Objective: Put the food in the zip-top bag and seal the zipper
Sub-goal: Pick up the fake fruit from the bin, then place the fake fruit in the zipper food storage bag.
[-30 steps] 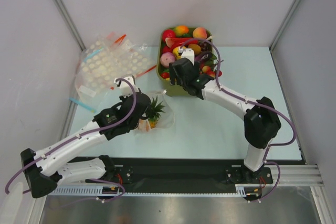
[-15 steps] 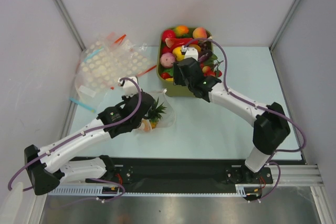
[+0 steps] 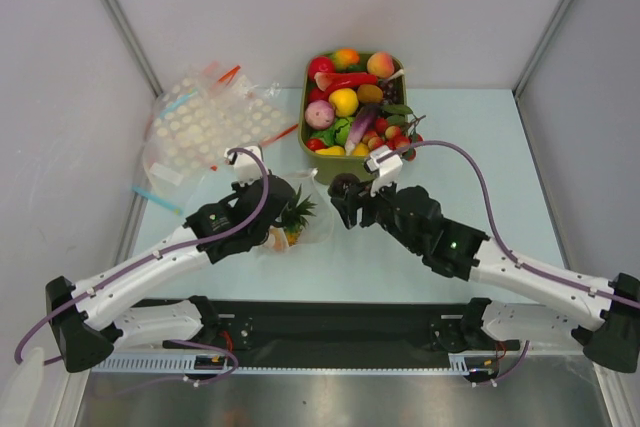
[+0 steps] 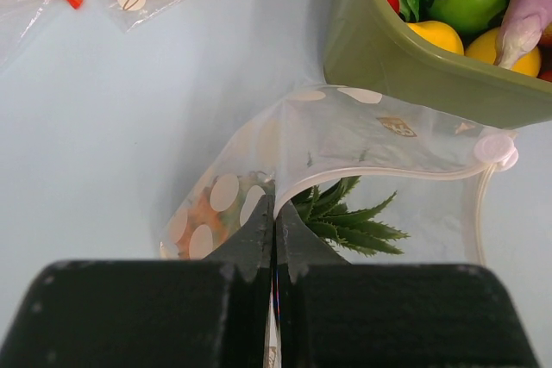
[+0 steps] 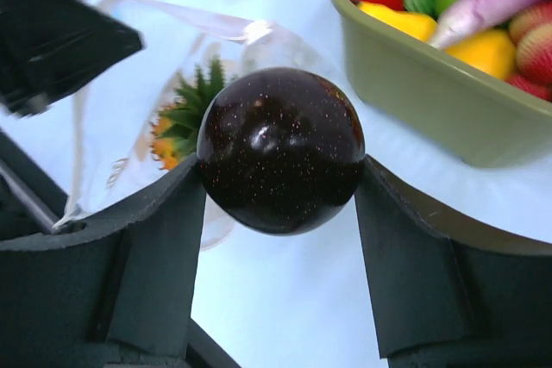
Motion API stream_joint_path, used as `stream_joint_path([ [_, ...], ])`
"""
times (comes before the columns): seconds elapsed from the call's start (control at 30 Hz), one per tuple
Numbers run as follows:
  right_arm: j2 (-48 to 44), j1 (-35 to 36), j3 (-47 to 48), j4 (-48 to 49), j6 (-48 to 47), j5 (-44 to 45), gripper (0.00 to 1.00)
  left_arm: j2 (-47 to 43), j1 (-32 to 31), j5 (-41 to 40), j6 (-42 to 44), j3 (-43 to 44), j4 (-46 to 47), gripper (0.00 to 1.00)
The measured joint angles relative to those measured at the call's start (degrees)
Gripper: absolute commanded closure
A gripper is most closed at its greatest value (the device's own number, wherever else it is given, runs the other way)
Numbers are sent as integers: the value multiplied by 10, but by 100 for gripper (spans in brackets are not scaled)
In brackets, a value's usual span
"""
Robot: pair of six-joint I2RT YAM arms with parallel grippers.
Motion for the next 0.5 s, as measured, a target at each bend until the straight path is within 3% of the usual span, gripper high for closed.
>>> stream_joint_path([
  [0.17,-49,16,-62,73,-31,-44,52,-4,0,1,0,0,0,100],
  [0.5,-2,61,-64,137,-81,-82,51,-23,0,25,19,0,27,100],
])
